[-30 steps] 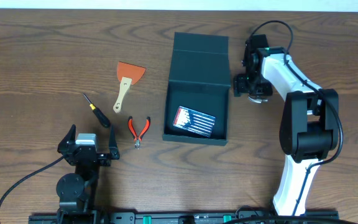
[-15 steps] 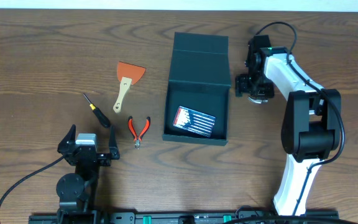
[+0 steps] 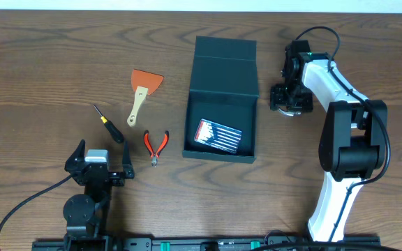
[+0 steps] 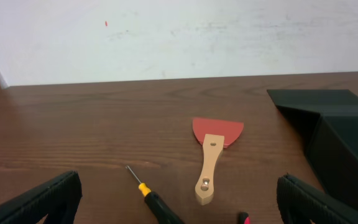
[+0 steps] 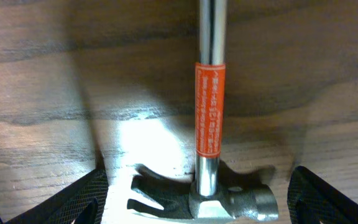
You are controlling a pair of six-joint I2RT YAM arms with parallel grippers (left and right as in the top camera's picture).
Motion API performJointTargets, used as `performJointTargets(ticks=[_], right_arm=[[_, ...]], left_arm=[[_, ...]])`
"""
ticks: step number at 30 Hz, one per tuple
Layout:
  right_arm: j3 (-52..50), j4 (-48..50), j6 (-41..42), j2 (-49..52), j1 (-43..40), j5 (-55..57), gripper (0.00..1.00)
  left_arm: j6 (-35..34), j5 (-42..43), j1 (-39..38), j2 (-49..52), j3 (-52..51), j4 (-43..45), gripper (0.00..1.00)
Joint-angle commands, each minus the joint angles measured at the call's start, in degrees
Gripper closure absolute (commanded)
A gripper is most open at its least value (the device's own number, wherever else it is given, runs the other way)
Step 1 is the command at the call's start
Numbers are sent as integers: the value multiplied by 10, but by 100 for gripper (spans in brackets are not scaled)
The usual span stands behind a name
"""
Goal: Pack container
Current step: 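Lower the right gripper and close it on the hammer head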
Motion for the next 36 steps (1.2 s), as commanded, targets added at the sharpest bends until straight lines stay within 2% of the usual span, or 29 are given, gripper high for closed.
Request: performJointTargets(ticks=[1,15,23,28,32,36], right_arm=[[-6,-14,20,30,-5,30,27],[-6,-24,19,30,-5,30,27],[-6,-20,19,30,-5,29,37],[-6,-21,19,30,-7,30,38],[-6,-21,19,30,-9,30,53],[-6,-21,19,30,-9,30,60]], left_arm=[[8,5,1,-3,-16,-9,1],[8,6,1,-3,-16,-9,1],[8,5,1,-3,-16,-9,1],[8,6,1,-3,-16,-9,1],[8,6,1,-3,-16,-9,1],[8,6,1,-3,-16,-9,1]])
